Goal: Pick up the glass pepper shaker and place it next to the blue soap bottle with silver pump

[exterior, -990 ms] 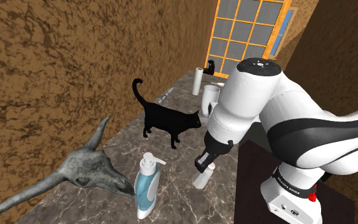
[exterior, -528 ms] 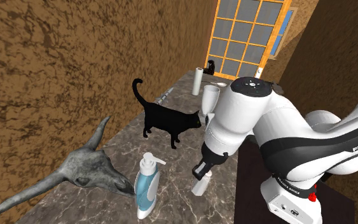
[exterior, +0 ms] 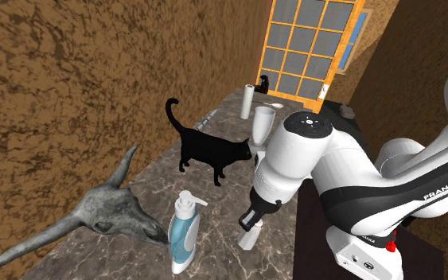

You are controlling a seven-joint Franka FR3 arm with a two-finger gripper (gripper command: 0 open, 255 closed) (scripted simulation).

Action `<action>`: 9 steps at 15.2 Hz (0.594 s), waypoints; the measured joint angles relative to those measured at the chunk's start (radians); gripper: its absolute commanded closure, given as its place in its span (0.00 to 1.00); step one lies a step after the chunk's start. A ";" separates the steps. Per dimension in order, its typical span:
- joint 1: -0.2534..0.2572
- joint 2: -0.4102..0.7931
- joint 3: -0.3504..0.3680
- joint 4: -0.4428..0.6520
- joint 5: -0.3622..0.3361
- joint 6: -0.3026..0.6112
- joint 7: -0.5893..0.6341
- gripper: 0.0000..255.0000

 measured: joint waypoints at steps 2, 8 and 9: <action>-0.001 0.001 0.001 0.000 0.000 0.001 0.001 1.00; -0.001 0.002 0.001 0.000 -0.001 0.002 0.001 0.00; -0.001 0.002 0.001 0.000 -0.001 0.002 0.001 0.00</action>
